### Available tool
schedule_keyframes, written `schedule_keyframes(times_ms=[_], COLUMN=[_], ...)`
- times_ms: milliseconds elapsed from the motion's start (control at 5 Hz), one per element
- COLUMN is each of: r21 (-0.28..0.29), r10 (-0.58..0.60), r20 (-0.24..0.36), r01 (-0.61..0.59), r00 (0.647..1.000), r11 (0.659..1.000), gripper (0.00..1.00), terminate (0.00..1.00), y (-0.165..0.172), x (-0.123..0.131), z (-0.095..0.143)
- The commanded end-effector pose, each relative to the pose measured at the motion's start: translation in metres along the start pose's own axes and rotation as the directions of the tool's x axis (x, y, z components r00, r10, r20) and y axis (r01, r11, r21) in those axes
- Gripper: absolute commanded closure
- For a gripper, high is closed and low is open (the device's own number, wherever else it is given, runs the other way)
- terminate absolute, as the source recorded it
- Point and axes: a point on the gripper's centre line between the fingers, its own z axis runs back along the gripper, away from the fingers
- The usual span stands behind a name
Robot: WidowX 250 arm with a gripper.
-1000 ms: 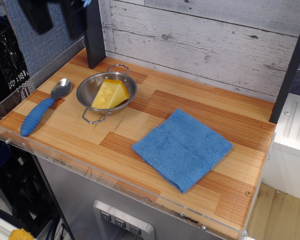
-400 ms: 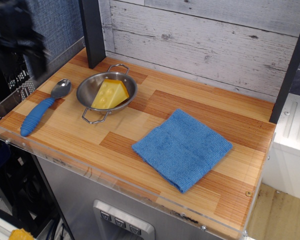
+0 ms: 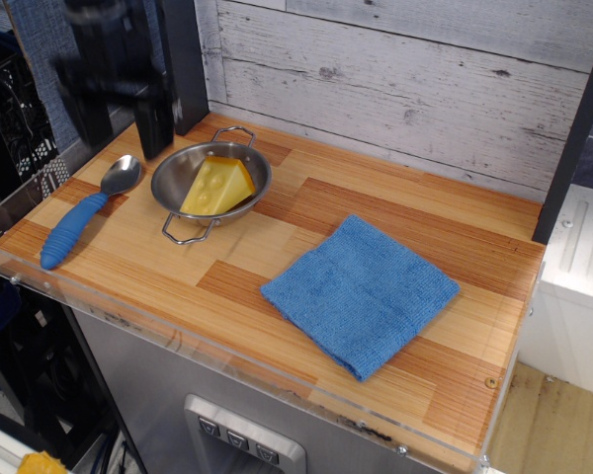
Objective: Take the cheese slice and put it on the blue towel
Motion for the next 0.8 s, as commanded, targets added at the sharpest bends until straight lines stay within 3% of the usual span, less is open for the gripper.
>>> schedule_keyframes(times_ms=[0,600], r21=[0.005,0.022], r10=[-0.07,-0.084], r20=[0.026,-0.056], r01=[0.07,0.086], r00=[0.997,0.995], r11=[0.998,0.996], gripper=[0.0,0.0], terminate=[0.0,0.0], y=[-0.032,-0.034], x=[0.008,0.004], z=[0.004,-0.039])
